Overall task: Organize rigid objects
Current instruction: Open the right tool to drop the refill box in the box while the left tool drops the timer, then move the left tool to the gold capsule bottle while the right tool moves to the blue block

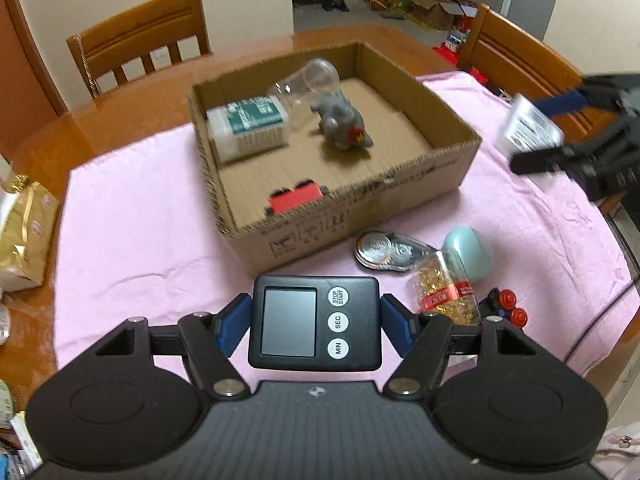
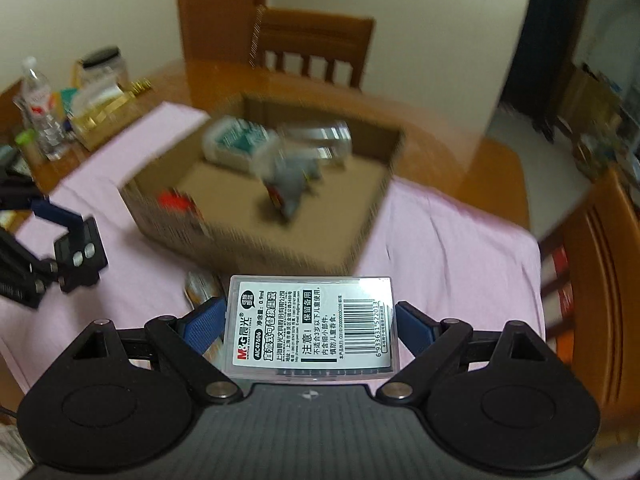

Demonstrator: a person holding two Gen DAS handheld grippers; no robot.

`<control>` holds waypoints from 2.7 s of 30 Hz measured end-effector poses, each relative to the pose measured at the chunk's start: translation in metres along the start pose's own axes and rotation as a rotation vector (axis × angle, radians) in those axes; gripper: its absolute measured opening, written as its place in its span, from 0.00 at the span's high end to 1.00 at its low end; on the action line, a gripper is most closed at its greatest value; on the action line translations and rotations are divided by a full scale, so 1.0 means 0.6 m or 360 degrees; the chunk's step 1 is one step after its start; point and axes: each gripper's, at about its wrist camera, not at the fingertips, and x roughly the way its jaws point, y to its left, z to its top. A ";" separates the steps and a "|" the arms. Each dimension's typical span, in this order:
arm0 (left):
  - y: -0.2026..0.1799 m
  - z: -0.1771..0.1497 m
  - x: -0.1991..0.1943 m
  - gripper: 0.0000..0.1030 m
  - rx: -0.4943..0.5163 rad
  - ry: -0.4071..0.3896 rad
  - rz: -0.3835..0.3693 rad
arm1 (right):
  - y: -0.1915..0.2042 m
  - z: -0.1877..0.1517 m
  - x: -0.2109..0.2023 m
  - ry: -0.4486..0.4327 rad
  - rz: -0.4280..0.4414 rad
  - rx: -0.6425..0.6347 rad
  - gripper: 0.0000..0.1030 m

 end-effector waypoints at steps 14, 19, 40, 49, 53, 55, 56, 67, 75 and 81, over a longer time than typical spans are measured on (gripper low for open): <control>0.041 0.052 -0.040 0.33 -0.0111 -0.0184 0.0160 | 0.005 0.116 0.090 -0.0090 0.0085 -0.0097 0.09; 0.049 0.078 -0.032 0.33 -0.0123 -0.0215 0.0169 | 0.005 0.109 0.094 -0.0077 0.0083 -0.0055 0.00; 0.044 0.204 0.078 0.33 -0.0058 -0.0210 0.0124 | 0.015 -0.002 0.002 -0.0046 -0.0106 0.0306 0.00; 0.046 0.200 0.087 0.09 -0.0130 -0.0248 0.0166 | -0.002 -0.033 -0.003 -0.0008 -0.0175 0.0383 0.00; 0.046 0.186 0.078 0.09 -0.0157 -0.0246 0.0174 | -0.005 -0.044 -0.005 -0.0002 -0.0198 0.0410 0.00; 0.047 0.173 0.068 0.08 -0.0192 -0.0261 0.0170 | -0.007 -0.049 -0.007 -0.0012 -0.0212 0.0430 0.00; 0.047 0.165 0.063 0.08 -0.0206 -0.0266 0.0171 | -0.008 -0.052 -0.006 -0.0012 -0.0209 0.0443 0.00; 0.030 0.054 0.033 0.02 -0.0295 -0.0275 0.0302 | 0.020 -0.111 0.021 0.0099 -0.0196 0.0495 0.00; 0.013 -0.009 0.041 0.02 -0.0276 -0.0227 0.0349 | 0.078 -0.162 0.059 0.0303 -0.0121 0.0465 0.00; 0.017 -0.035 0.039 0.02 -0.0257 -0.0214 0.0293 | 0.121 -0.180 0.069 0.0391 -0.0091 0.0394 0.00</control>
